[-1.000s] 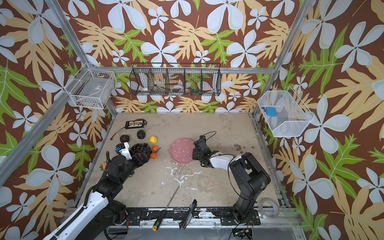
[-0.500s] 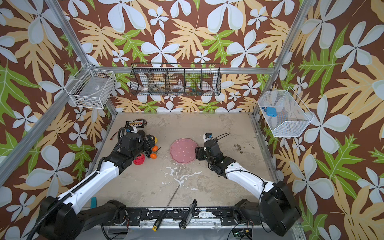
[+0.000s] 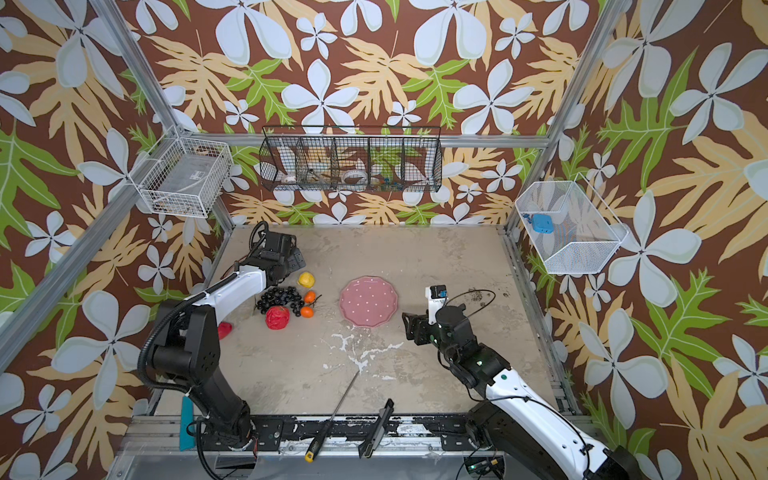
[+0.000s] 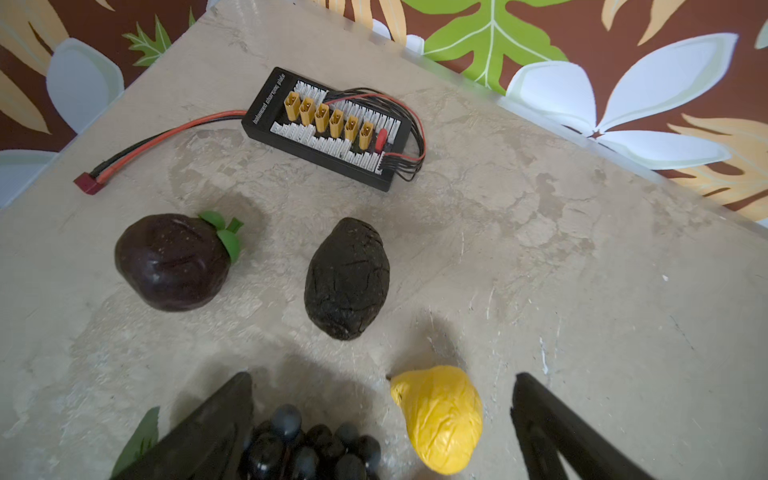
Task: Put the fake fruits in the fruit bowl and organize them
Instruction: 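Grasp the dark avocado with the left gripper while the right gripper withdraws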
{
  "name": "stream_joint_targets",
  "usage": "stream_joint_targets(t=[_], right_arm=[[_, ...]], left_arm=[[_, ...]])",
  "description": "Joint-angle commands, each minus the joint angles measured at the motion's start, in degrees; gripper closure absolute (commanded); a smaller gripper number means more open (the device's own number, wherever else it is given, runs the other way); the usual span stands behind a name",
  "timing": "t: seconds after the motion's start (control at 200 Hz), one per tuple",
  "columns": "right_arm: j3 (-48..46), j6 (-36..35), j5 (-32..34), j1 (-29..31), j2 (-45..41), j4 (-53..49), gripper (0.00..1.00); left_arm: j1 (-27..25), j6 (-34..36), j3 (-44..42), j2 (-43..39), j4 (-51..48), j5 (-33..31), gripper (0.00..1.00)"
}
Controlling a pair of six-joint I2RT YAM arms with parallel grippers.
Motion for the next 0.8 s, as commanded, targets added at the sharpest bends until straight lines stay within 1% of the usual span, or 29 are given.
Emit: stream_joint_targets(t=[0.0, 0.065, 0.12, 0.19, 0.34, 0.505, 0.601, 0.716, 0.796], right_arm=[[-0.94, -1.57, -0.70, 0.04, -2.85, -2.73, 0.19], [-1.61, -2.10, -0.27, 0.05, -4.99, -4.16, 0.17], [-2.46, -1.03, -0.52, 0.04, -6.81, -4.42, 0.16], [-3.38, -0.60, -2.23, 0.05, -8.60, -3.76, 0.16], [-3.99, -0.34, -0.70, 0.05, -9.80, -3.92, 0.15], [-3.39, -0.79, 0.02, 0.05, -8.32, -3.98, 0.15], [-3.59, -0.74, 0.06, 0.04, -8.03, -3.88, 0.15], [-3.64, -0.66, 0.22, 0.05, -7.91, -3.86, 0.15], [-3.55, -0.61, 0.24, 0.05, -7.78, -3.90, 0.15]], left_arm=[[0.63, 4.10, 6.15, 4.86, -6.60, -2.50, 0.05], [1.38, 5.16, 9.84, 7.63, -9.54, -3.54, 0.05], [2.51, 5.39, 11.47, 9.02, -10.71, -3.54, 0.04], [3.38, 6.57, 13.41, 11.25, -11.58, -0.54, 0.03], [3.67, 7.94, 18.22, 16.67, -14.70, 3.12, 0.06], [4.70, 7.99, 19.56, 19.63, -14.85, 6.64, 0.10], [5.34, 7.84, 19.79, 20.28, -14.94, 6.68, 0.13], [6.03, 7.59, 19.95, 20.96, -14.51, 7.23, 0.14], [6.48, 7.50, 20.49, 21.81, -14.64, 8.65, 0.19]])
